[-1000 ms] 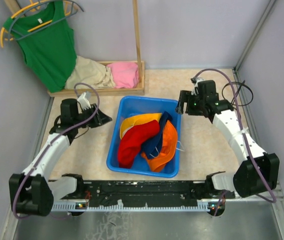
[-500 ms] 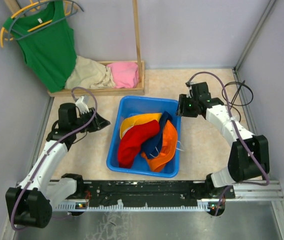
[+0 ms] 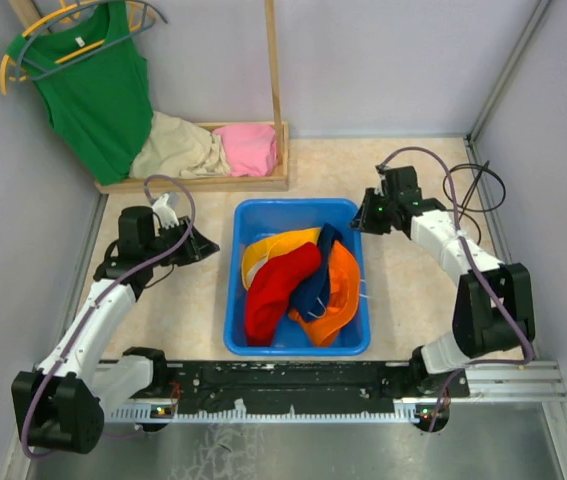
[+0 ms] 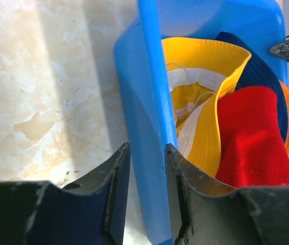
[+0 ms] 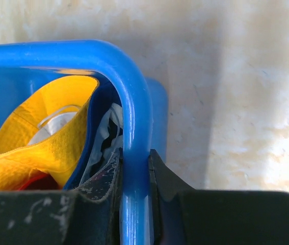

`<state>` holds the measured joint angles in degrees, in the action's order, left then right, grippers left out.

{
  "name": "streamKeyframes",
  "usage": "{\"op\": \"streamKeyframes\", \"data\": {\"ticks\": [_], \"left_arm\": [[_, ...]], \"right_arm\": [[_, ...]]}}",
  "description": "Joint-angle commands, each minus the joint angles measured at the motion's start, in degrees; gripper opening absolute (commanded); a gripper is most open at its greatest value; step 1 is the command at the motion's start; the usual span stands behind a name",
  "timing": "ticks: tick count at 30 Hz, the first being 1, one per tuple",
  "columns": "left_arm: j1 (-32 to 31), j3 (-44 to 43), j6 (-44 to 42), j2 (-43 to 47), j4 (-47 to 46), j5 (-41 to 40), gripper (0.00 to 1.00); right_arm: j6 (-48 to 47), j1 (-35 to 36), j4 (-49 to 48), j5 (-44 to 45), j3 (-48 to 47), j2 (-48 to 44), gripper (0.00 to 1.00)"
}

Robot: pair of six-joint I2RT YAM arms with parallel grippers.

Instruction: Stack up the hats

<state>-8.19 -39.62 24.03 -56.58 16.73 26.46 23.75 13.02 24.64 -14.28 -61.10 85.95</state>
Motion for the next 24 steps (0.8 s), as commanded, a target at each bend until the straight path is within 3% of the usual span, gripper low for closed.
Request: {"op": "streamKeyframes", "data": {"ticks": [1, 9, 17, 21, 23, 24], "left_arm": [[-0.3, -2.5, -1.5, -0.9, 0.5, -0.3, 0.39], [-0.3, -3.4, -1.3, -4.2, -1.5, 2.2, 0.39], [-0.3, -5.6, -1.7, -7.5, -2.7, 5.5, 0.38], [-0.3, -5.1, -1.1, -7.9, -4.0, 7.1, 0.38], [-0.5, -4.3, -0.2, -8.3, -5.3, 8.0, 0.38], [-0.8, -3.9, 0.3, -8.6, -6.1, 8.4, 0.39]], "right_arm": [[4.1, -6.2, 0.4, 5.2, 4.4, -7.9, 0.0], [19.0, -14.3, 4.6, 16.1, 7.5, -18.6, 0.0], [38.7, -15.2, 7.4, 28.3, 9.6, -23.1, 0.0], [39.4, -15.2, 6.8, 30.3, 10.0, -22.9, 0.0], [38.2, -14.7, 5.8, 29.1, 10.3, -22.2, 0.22], [37.6, -14.2, 5.3, 29.0, 10.6, -22.4, 0.26]]}}
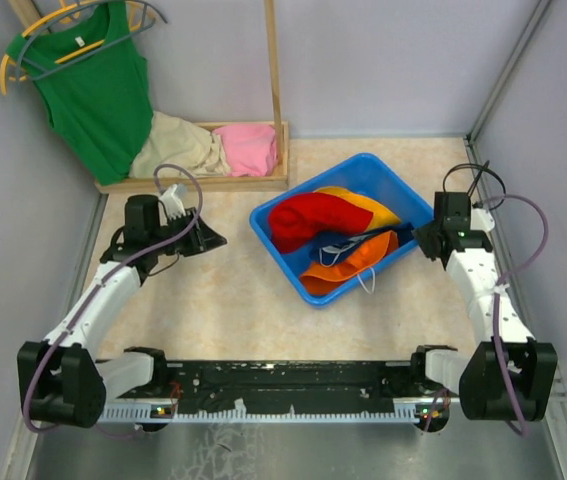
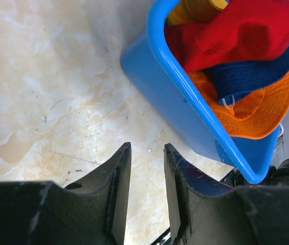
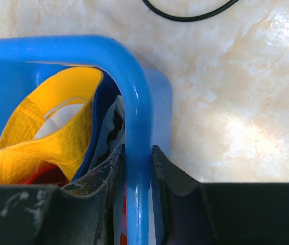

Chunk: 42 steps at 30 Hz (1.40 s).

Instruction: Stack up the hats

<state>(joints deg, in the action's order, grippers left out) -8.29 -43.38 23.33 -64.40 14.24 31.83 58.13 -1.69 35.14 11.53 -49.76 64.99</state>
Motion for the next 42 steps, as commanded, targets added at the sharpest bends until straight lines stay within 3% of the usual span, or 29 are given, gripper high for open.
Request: {"op": "streamKeyframes", "data": {"ticks": [1, 3, 9, 13, 17, 21, 28, 33, 37, 42], "left_arm": [[-0.9, 0.0, 1.4, -1.2, -4.4, 3.5, 0.38], [-1.7, 0.2, 2.2, -2.0, -5.4, 4.1, 0.38], [-6.7, 1.4, 5.9, -6.2, -10.7, 3.4, 0.38], [-10.3, 1.8, 8.8, -10.0, -13.9, 3.0, 0.37], [-12.3, 2.4, 11.3, -12.9, -18.1, 2.4, 0.36], [-13.3, -0.4, 12.4, -18.4, -21.4, 2.4, 0.35], [-14.0, -11.5, 12.5, -32.5, -24.1, 1.7, 0.34], [-13.8, -23.5, 8.9, -40.6, -21.6, -0.2, 0.34], [-13.8, -33.9, 5.1, -44.5, -14.2, -2.6, 0.33], [-13.3, -33.7, 1.3, -40.1, -12.0, -5.3, 0.33]], "right_arm": [[2.7, 1.1, -5.9, 3.6, -0.4, -1.8, 0.27], [0.9, 1.9, -6.9, 4.3, -0.3, -2.5, 0.3], [-5.8, 2.8, -8.9, 2.8, -0.4, -3.5, 0.54], [-7.4, 2.9, -8.0, 2.1, 0.7, -6.0, 0.55], [-9.6, 4.1, -4.3, 0.8, 0.6, -8.6, 0.51], [-12.5, 4.8, 0.1, -0.4, 1.0, -12.3, 0.39], [-18.0, 5.1, 7.7, -3.2, 0.8, -17.9, 0.37], [-19.0, 5.5, 13.0, -7.8, 2.6, -21.2, 0.18], [-19.1, 5.5, 14.4, -12.3, 5.5, -22.2, 0.03], [-16.0, 8.3, 11.3, -16.2, 9.8, -20.2, 0.0]]}}
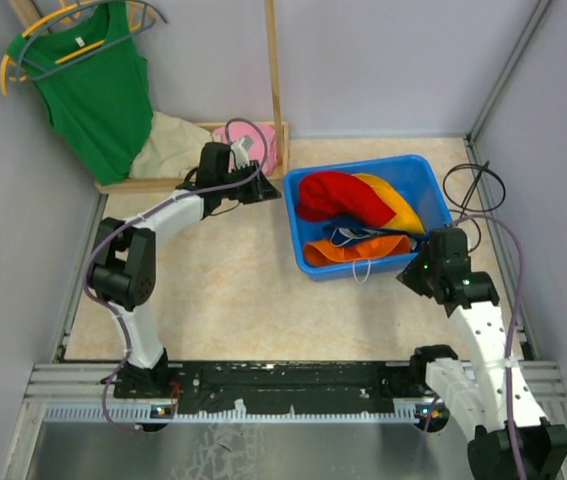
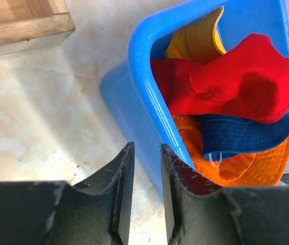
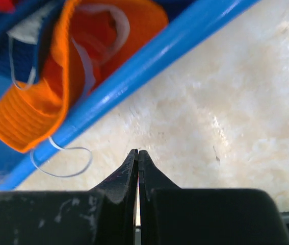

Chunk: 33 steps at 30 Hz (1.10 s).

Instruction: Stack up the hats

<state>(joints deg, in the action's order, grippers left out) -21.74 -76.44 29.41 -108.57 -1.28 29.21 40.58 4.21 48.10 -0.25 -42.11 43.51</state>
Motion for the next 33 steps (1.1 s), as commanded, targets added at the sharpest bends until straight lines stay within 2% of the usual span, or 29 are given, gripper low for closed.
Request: {"op": "streamKeyframes", "data": {"ticks": [1, 7, 14, 17, 23, 28, 31, 33], "left_arm": [[0.0, 0.5, -5.3, 5.8, 3.7, -3.0, 0.33], [0.4, 10.6, -6.9, 17.6, 8.9, -2.3, 0.36], [0.6, 21.2, -6.6, 31.9, 11.8, -2.9, 0.39], [0.7, 22.1, -6.9, 34.2, 14.2, -3.1, 0.38], [0.8, 21.9, -7.9, 37.3, 18.6, -5.5, 0.36], [0.8, 23.2, -7.6, 40.7, 17.6, -7.4, 0.31], [0.9, 23.4, -6.1, 41.8, 17.8, -8.8, 0.32], [0.8, 23.3, -6.6, 41.8, 17.7, -7.2, 0.37]], "right_arm": [[2.4, 3.1, -2.9, -4.1, 2.9, 1.7, 0.0], [8.7, 6.1, -16.5, -4.2, 7.9, 8.7, 0.0], [13.3, 12.5, -32.6, 2.0, 3.5, 25.8, 0.0], [12.2, 12.7, -36.7, 4.2, -1.8, 33.7, 0.0], [11.0, 12.6, -41.7, 2.9, -16.3, 50.2, 0.0], [9.0, 12.6, -40.8, 3.0, -29.1, 62.9, 0.0], [7.5, 12.5, -39.3, 1.6, -36.7, 67.7, 0.0], [6.3, 12.5, -38.7, 1.2, -39.9, 69.2, 0.0]]}}
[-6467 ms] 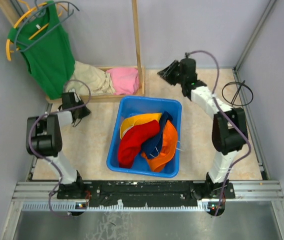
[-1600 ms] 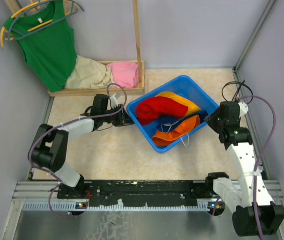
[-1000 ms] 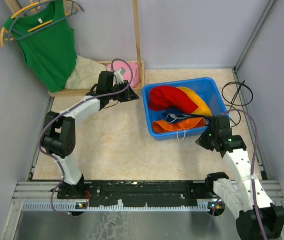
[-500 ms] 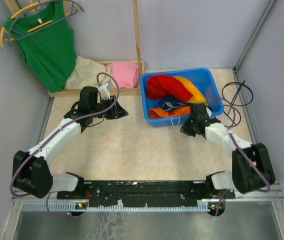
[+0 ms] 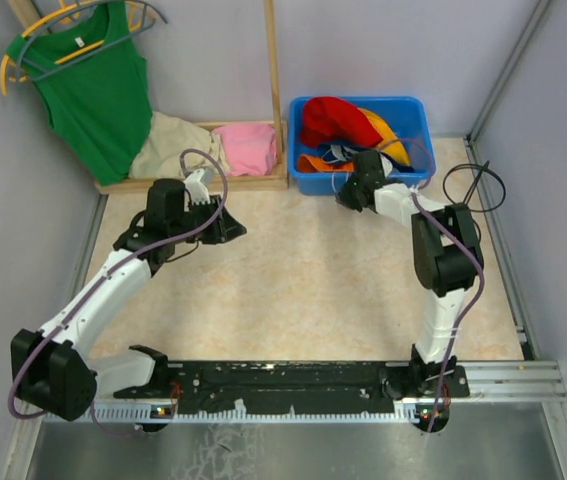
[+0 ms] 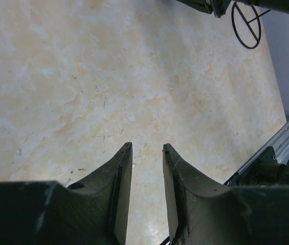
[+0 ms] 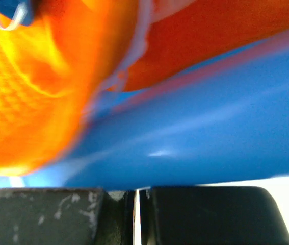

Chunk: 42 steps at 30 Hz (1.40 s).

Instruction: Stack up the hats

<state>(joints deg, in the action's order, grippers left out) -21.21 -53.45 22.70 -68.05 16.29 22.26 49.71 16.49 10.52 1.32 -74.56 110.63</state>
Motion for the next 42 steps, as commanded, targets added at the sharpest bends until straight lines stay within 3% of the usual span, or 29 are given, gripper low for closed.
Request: {"op": "streamKeyframes", "data": {"ticks": [1, 6, 7, 8, 9, 11, 12, 13, 14, 15, 19, 21, 24, 27, 31, 35, 38, 42], "left_arm": [[0.3, 0.1, -0.2, 1.1, 0.2, 0.4, 0.41], [0.3, -1.1, -1.3, 1.0, 0.6, 0.5, 0.56], [0.3, -1.2, -0.5, 1.1, 0.5, -0.3, 0.66], [0.4, -0.8, 0.7, 1.3, -0.1, -2.0, 0.86], [0.6, -0.2, 1.9, 1.3, -1.1, -2.5, 0.97], [1.3, 0.8, 1.9, 1.0, -4.6, 1.2, 0.99], [1.3, 1.1, 1.8, 0.4, -7.0, 4.2, 0.99], [1.4, 1.0, 1.9, -0.3, -8.4, 5.4, 0.99], [1.4, 0.8, 1.8, -0.8, -9.5, 7.6, 0.98], [1.4, 0.6, 1.2, -1.9, -12.2, 11.4, 0.98], [1.3, -0.8, 3.6, -4.5, -16.3, 17.2, 0.99], [1.4, -2.9, 4.3, -6.2, -14.9, 18.1, 0.99], [1.4, -5.1, 5.0, -7.9, -15.5, 21.8, 0.99], [1.2, -4.3, 7.8, -8.0, -21.1, 25.6, 0.99], [1.2, -4.0, 10.1, -8.1, -24.8, 27.0, 0.99], [1.2, -3.9, 10.7, -7.1, -25.8, 27.2, 0.99], [1.2, -3.7, 10.7, -6.3, -26.0, 26.8, 0.99], [1.1, -2.3, 13.1, -4.8, -29.6, 26.2, 0.99]], "right_arm": [[-3.6, 0.2, -0.5, -0.2, -8.4, 1.9, 0.0], [-9.3, 0.2, 4.2, 0.8, -6.7, -7.3, 0.0], [-10.9, 0.3, 5.6, 0.7, -6.0, -9.9, 0.0], [-12.4, 0.3, 7.3, 0.8, -5.5, -13.3, 0.04], [-14.4, 0.3, 8.7, 0.8, -5.2, -16.2, 0.12], [-18.2, 0.3, 11.9, 1.4, -5.7, -21.9, 0.28], [-21.4, 0.2, 13.0, 1.5, -6.2, -25.3, 0.5], [-23.3, 0.1, 13.1, 1.4, -6.3, -27.0, 0.66], [-24.5, 0.1, 12.7, 0.9, -6.2, -29.9, 0.91], [-24.5, -0.3, 11.4, 0.3, -5.6, -32.7, 0.98], [-20.0, -1.9, 2.4, 0.2, -1.1, -41.5, 0.99], [-15.0, -1.9, 4.4, 1.8, -2.2, -43.3, 0.99], [-14.8, -1.9, 3.1, -4.6, -2.2, -46.6, 0.99], [-11.0, -1.9, -5.6, -11.1, 3.1, -51.7, 0.99], [-5.2, -1.8, -12.4, -11.5, 5.5, -56.2, 0.99], [-18.3, -0.2, -4.5, -18.3, -5.2, -54.2, 0.99], [-16.9, 2.1, 6.6, -6.0, -11.9, -54.4, 0.99], [-14.6, 2.1, -1.4, -19.7, -8.7, -57.2, 0.99]]}}
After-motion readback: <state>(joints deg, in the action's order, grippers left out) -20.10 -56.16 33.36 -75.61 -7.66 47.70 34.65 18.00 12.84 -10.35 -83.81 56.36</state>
